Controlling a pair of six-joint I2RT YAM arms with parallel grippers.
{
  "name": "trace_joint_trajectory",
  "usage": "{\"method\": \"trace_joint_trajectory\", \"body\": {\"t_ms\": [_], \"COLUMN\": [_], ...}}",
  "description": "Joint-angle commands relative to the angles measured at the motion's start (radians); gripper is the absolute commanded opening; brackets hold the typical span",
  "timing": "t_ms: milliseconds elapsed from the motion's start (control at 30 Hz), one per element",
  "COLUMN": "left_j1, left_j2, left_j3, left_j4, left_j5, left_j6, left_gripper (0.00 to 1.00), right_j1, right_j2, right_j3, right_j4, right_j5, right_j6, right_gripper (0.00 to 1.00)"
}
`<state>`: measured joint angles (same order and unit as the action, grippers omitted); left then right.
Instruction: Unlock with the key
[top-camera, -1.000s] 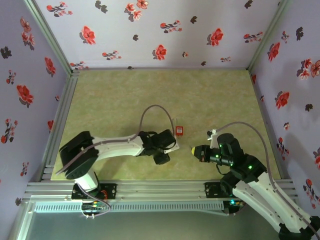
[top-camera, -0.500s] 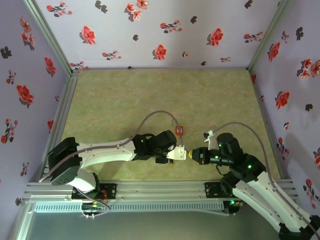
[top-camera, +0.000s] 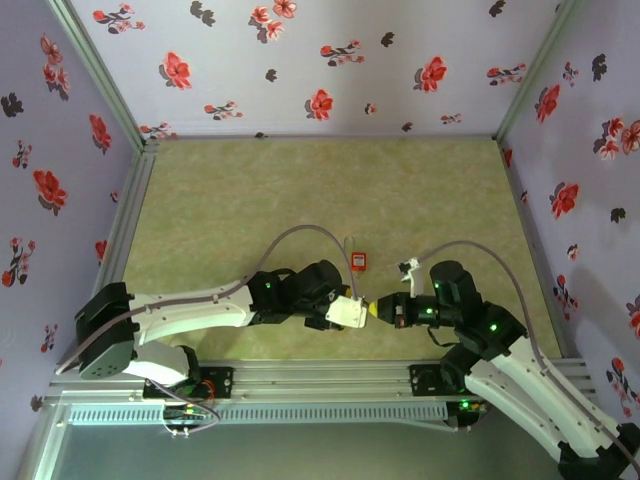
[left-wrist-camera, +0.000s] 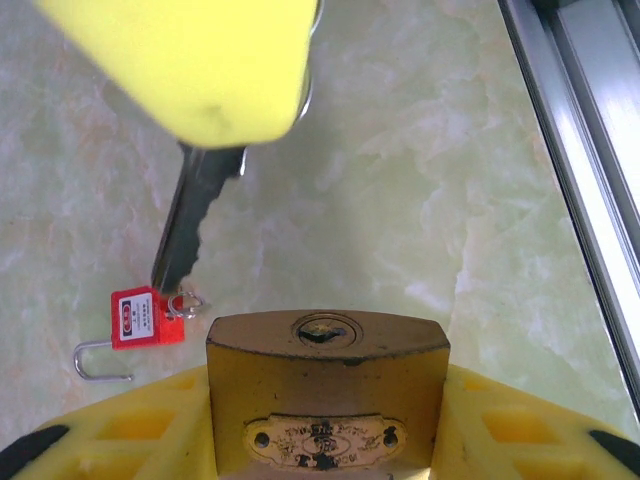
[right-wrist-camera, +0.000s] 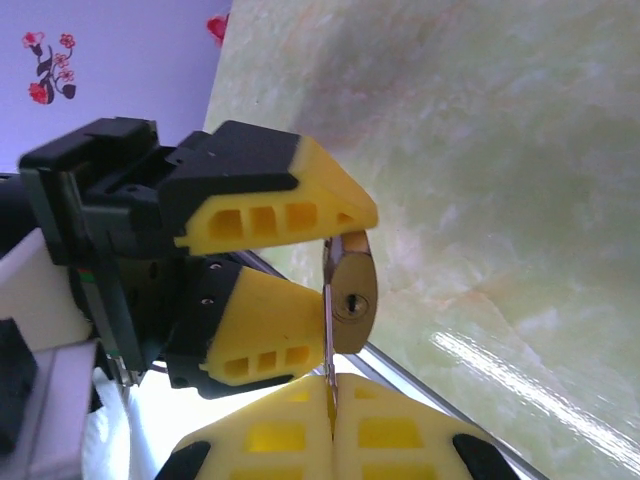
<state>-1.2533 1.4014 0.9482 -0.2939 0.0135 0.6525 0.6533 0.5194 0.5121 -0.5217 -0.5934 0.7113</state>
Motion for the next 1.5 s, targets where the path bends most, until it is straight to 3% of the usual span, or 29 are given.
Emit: {"method": "trace_joint_trajectory", "body": {"t_ms": [0, 1033, 1467], "left_j1": [-0.008, -0.015, -0.076], "left_j2": [-0.028, 0.027, 0.057], "left_j3": [0.005, 0.070, 0.123], "left_j4": [0.063, 0.005, -0.054], "left_j5": [0.028, 0.052, 0.062], "left_j6": [0.027, 0.015, 0.048], "left_gripper": [0.00, 0.00, 0.00], "right_j1": [0.002, 0.072, 0.074], "right_j2": [0.017, 0.023, 0.080], "right_j3": [-0.031, -0.104, -0.090], "right_j4": [0.049, 0.071, 0.066], "right_j5": [-0.043, -0.045, -0.028], "right_j6": [0.017, 0.013, -0.033], "right_gripper": [0.00, 0.00, 0.00]}}
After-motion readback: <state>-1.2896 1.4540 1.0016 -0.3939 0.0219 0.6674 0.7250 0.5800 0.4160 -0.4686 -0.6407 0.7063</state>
